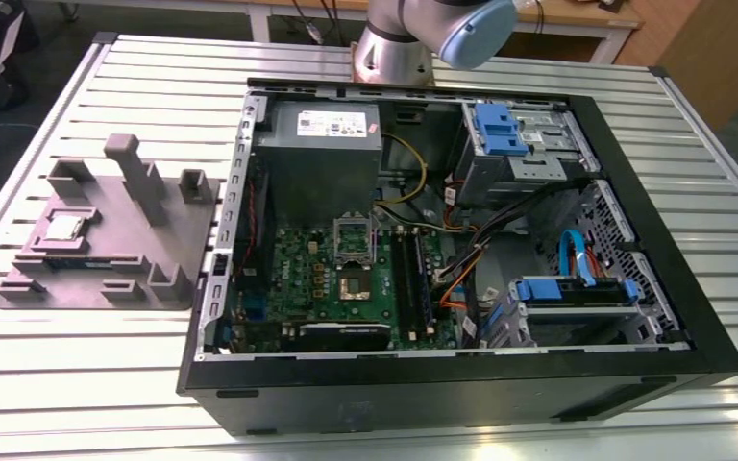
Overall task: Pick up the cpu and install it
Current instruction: 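Reach for the cpu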
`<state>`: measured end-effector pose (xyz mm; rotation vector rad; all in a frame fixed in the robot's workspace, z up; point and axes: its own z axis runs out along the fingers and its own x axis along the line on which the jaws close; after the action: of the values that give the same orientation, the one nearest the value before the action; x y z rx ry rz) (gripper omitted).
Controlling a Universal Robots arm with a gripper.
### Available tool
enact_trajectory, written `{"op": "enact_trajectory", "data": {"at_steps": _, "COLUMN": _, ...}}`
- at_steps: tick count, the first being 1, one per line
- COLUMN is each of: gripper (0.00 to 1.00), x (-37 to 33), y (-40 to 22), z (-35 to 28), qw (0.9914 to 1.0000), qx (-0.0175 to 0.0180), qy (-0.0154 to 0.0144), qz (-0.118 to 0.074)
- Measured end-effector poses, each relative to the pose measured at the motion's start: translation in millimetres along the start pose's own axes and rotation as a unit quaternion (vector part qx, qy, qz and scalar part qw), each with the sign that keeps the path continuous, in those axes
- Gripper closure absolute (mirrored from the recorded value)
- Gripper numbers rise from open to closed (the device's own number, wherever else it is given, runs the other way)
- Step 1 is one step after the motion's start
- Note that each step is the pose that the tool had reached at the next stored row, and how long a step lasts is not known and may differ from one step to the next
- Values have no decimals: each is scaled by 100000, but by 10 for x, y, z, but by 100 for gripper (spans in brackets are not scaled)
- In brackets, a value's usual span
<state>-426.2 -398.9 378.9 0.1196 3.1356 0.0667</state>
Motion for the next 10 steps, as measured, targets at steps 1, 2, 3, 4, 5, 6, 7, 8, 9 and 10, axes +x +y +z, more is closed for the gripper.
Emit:
{"op": "enact_trajectory", "data": {"at_steps": 1, "gripper": 90, "x": 5, "y": -1, "z": 1, "qw": 100000, "qx": -3, "qy": -6, "qz": -1}}
{"op": "enact_trajectory", "data": {"at_steps": 2, "gripper": 90, "x": 10, "y": -1, "z": 0, "qw": 100000, "qx": -1, "qy": -1, "qz": -1}}
{"op": "enact_trajectory", "data": {"at_steps": 3, "gripper": 90, "x": 13, "y": -1, "z": 0, "qw": 100000, "qx": -1, "qy": 0, "qz": 0}}
{"op": "enact_trajectory", "data": {"at_steps": 4, "gripper": 90, "x": 21, "y": -1, "z": 0, "qw": 100000, "qx": -1, "qy": -6, "qz": 1}}
{"op": "enact_trajectory", "data": {"at_steps": 5, "gripper": 90, "x": 43, "y": -3, "z": 0, "qw": 100000, "qx": 0, "qy": -2, "qz": 4}}
{"op": "enact_trajectory", "data": {"at_steps": 6, "gripper": 90, "x": 56, "y": -4, "z": 0, "qw": 100000, "qx": -1, "qy": 0, "qz": 6}}
{"op": "enact_trajectory", "data": {"at_steps": 7, "gripper": 90, "x": 57, "y": -4, "z": 0, "qw": 100000, "qx": -1, "qy": -2, "qz": 3}}
{"op": "enact_trajectory", "data": {"at_steps": 8, "gripper": 90, "x": 57, "y": -4, "z": 0, "qw": 100000, "qx": -1, "qy": -2, "qz": -3}}
{"op": "enact_trajectory", "data": {"at_steps": 9, "gripper": 90, "x": 58, "y": -4, "z": 0, "qw": 100000, "qx": 0, "qy": -1, "qz": -4}}
{"op": "enact_trajectory", "data": {"at_steps": 10, "gripper": 90, "x": 59, "y": -5, "z": -1, "qw": 100000, "qx": 2, "qy": 3, "qz": -5}}
